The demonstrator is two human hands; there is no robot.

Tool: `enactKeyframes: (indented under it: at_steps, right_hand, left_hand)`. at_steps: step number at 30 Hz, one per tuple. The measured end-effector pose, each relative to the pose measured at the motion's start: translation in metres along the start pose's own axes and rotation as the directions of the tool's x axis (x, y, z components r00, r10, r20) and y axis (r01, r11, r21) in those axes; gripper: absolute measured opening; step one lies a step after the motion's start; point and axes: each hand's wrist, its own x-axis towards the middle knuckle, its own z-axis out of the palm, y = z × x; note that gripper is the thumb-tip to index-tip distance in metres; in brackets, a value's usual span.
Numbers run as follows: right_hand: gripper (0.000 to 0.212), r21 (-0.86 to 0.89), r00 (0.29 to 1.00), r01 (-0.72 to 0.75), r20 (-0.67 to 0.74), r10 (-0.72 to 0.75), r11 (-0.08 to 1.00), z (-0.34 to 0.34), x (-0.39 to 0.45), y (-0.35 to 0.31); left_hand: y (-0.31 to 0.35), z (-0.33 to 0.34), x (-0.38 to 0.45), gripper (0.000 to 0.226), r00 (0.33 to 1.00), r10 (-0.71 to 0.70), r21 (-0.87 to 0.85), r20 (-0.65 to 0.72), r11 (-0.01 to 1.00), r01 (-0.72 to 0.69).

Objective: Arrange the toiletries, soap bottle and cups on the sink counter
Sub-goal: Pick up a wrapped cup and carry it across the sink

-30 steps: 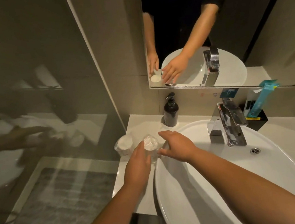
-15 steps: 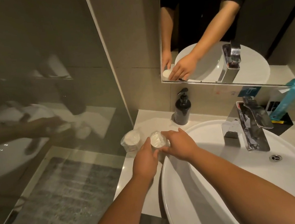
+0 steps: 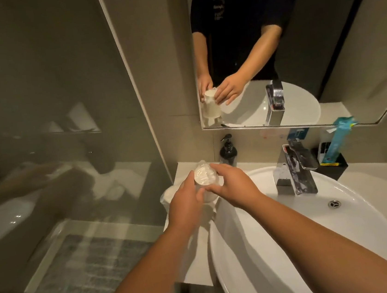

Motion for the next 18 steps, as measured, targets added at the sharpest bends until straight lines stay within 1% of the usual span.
enactKeyframes:
  at_steps: [5, 7, 10, 12, 14, 18]
  right_hand:
    - [0.059, 0.004, 0.996, -0.054, -0.071, 0.054, 0.999, -0.023, -0.047, -0.011]
    - [0.057, 0.015, 0.990, -0.100, -0.096, 0.101, 0.995, -0.027, -0.070, -0.008]
    - [0.060, 0.018, 0.972, -0.191, -0.135, 0.192, 0.981, -0.030, -0.104, 0.002]
    - [0.058, 0.022, 0.955, -0.248, -0.164, 0.249, 0.968, -0.034, -0.124, 0.013]
    - [0.054, 0.066, 0.931, -0.301, -0.194, 0.308, 0.951, -0.040, -0.144, 0.024]
    - [0.052, 0.100, 0.873, -0.399, -0.262, 0.411, 0.911, -0.061, -0.183, 0.045]
  left_hand:
    - [0.022, 0.003, -0.026, 0.044, 0.996, 0.073, -0.027, 0.055, 0.997, -0.071]
    - [0.026, 0.013, -0.039, 0.045, 0.990, 0.106, -0.037, 0.097, 0.994, -0.103]
    - [0.033, 0.031, -0.057, 0.047, 0.974, 0.149, -0.032, 0.170, 0.989, -0.146]
    - [0.039, 0.046, -0.066, 0.048, 0.957, 0.185, -0.035, 0.223, 0.983, -0.182]
    - [0.047, 0.060, -0.073, 0.047, 0.932, 0.234, -0.069, 0.277, 0.972, -0.223]
    - [0.073, 0.091, -0.085, 0.041, 0.877, 0.334, -0.129, 0.345, 0.942, -0.308]
